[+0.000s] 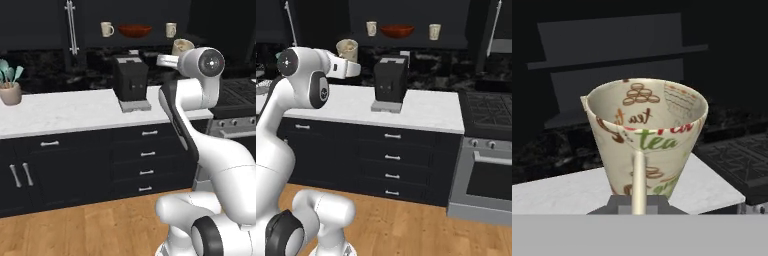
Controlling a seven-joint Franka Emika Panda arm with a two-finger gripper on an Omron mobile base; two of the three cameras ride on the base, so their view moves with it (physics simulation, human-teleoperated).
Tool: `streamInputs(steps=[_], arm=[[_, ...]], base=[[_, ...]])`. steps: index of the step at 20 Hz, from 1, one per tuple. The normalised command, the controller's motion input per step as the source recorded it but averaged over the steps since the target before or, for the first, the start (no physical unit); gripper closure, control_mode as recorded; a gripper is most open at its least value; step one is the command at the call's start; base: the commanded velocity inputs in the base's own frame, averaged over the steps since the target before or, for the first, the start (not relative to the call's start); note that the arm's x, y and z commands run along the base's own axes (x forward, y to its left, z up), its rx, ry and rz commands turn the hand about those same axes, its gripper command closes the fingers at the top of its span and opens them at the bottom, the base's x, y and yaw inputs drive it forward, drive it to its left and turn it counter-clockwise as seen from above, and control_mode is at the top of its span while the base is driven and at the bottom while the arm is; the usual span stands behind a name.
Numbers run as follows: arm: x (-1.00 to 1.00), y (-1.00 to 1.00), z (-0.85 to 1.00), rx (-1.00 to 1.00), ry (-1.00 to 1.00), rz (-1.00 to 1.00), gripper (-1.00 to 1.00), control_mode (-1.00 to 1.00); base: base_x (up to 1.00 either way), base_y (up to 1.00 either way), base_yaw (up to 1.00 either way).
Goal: Gather all objects into one cabinet and sort the glasses and bowls to opposite sides.
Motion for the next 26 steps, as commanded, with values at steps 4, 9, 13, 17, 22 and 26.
streamInputs(steps=[4,9,13,17,22,26], arm=[[0.00,0.00,0.00,0.00,0.00,0.00,1.00,1.00],[0.00,0.00,0.00,0.00,0.00,0.00,1.00,1.00],[0.00,0.00,0.00,0.00,0.00,0.00,1.00,1.00],[0.00,0.00,0.00,0.00,0.00,0.00,1.00,1.00],[0.00,0.00,0.00,0.00,0.00,0.00,1.00,1.00],[0.00,0.00,0.00,0.00,0.00,0.00,1.00,1.00]], base=[[0.07,-0.67,0.00],[0.56,-0.08,0.07],[1.00,0.00,0.10],[0.99,-0.07,0.18],[0.75,-0.12,0.36],[0.28,-0.06,0.43]])
